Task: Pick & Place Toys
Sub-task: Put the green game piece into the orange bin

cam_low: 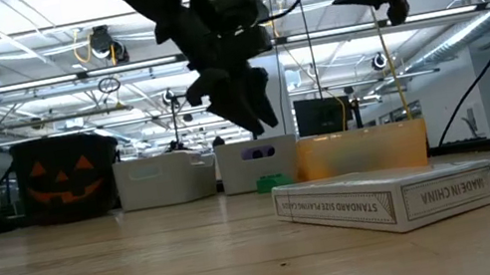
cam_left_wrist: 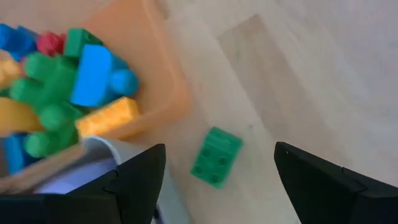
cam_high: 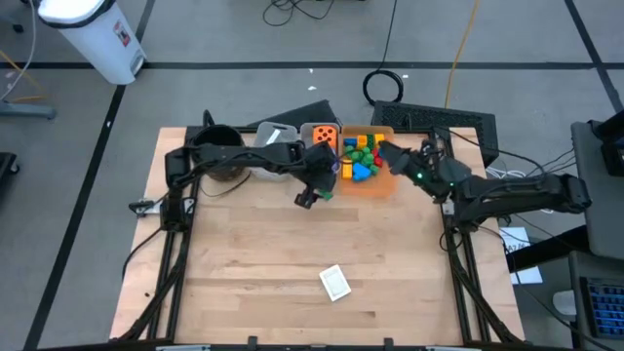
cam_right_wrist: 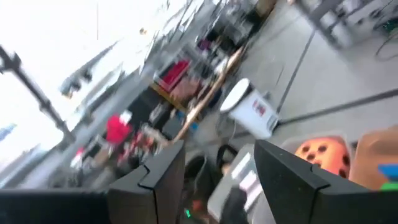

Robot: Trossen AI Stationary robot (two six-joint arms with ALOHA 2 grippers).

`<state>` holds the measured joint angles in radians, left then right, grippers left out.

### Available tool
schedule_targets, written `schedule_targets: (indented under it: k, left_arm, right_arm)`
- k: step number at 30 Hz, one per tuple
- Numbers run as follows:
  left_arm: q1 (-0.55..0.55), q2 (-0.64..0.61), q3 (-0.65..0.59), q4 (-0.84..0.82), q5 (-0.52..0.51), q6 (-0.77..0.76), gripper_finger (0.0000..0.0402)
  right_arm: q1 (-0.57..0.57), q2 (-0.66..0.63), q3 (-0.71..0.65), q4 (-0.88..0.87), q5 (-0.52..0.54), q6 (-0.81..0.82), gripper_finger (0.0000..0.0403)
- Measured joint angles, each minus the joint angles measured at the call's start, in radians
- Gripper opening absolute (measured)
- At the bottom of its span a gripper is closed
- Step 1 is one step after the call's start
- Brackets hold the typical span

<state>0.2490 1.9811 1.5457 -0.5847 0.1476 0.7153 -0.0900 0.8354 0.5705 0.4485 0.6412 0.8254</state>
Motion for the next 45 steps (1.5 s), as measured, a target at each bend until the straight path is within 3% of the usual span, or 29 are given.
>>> schedule_targets:
  k: [7,45]
  left_arm:
    - [0.0,0.035,0.001,-0.016,-0.026,0.07,0.031]
    - [0.01,0.16,0.001,0.033,-0.024,0.05,0.031]
  right_arm:
    - [-0.002,-0.052,0.0,0.012,0.016,-0.036,0.0187]
    - [-0.002,-0.035,0.0,-0.026,0.017,-0.021,0.0187]
